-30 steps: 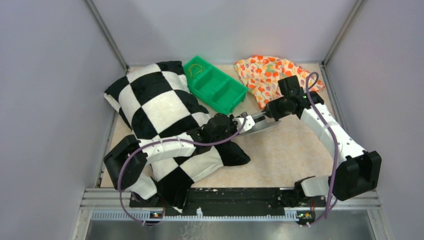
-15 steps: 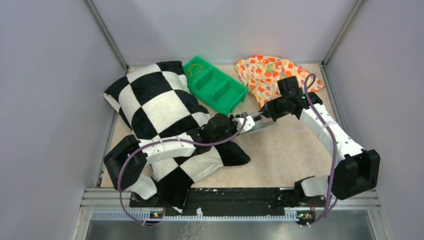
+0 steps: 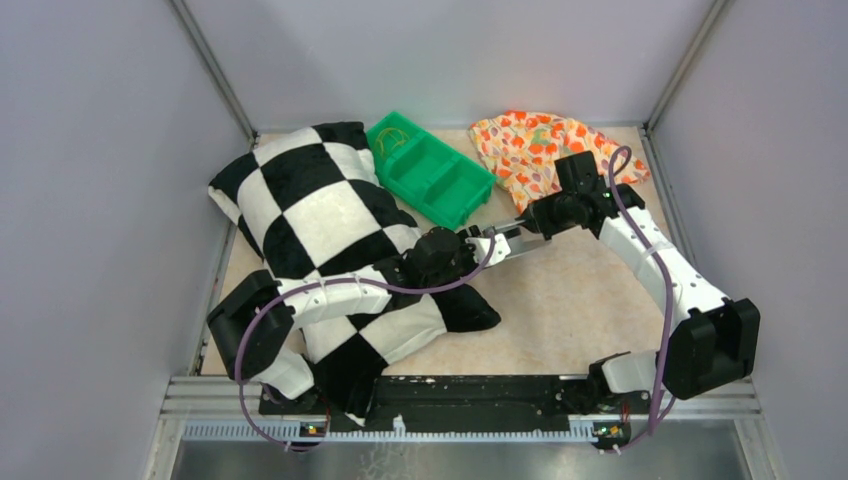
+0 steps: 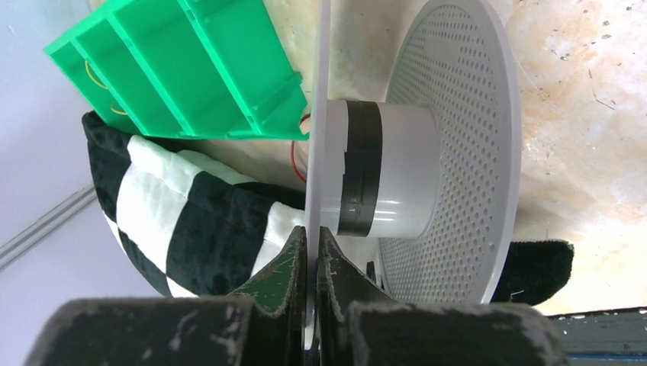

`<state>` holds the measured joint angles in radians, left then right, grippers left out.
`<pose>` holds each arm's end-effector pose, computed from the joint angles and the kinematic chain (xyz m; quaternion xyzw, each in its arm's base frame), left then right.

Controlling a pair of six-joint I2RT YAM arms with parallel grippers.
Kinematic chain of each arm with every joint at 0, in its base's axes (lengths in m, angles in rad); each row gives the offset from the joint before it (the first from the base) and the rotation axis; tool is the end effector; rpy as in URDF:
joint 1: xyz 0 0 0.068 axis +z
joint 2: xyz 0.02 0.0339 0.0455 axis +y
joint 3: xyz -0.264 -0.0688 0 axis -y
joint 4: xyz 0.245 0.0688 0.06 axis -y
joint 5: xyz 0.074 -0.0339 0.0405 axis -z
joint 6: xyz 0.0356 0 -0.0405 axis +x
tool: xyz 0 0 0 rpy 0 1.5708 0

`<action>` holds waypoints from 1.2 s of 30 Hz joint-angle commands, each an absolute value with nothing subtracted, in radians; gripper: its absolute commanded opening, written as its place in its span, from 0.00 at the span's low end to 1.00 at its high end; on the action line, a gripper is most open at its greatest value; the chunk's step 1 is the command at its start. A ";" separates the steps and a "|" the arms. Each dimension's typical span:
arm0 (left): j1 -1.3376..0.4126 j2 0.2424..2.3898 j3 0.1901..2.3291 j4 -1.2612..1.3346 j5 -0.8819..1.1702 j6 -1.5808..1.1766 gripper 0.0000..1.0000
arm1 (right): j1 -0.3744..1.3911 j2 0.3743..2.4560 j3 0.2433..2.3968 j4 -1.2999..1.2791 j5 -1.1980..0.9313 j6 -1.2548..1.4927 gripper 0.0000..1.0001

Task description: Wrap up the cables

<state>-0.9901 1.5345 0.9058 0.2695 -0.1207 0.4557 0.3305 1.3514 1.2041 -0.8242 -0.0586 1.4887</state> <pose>0.1935 -0.2871 0.2433 0.5171 0.6380 -0.1022 0.5613 0.2599 0.0914 0.3041 0.5154 0.8041 0.2501 0.1591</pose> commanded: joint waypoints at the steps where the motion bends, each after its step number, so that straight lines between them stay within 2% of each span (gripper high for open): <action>1: -0.957 1.504 0.933 0.359 -0.171 0.506 0.47 | 0.327 1.335 1.192 -0.885 -0.107 1.440 0.00; 12: -0.957 1.432 1.049 0.080 0.069 0.522 0.49 | 0.203 1.347 1.148 -0.884 -0.265 1.389 0.00; 24: -0.957 1.388 1.148 -0.092 0.334 0.473 0.60 | 0.203 1.390 1.127 -0.845 -0.287 1.388 0.00; 33: -0.920 1.375 1.050 -0.017 0.045 0.399 0.67 | 0.202 1.396 1.128 -0.832 -0.289 1.384 0.00; 36: -0.867 1.361 1.015 -0.007 0.078 0.319 0.68 | 0.202 1.397 1.122 -0.830 -0.296 1.383 0.00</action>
<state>-0.9237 1.4025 1.0607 -0.0654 0.1333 0.4213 0.1997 1.3777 1.1461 -0.7944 -0.3065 1.4036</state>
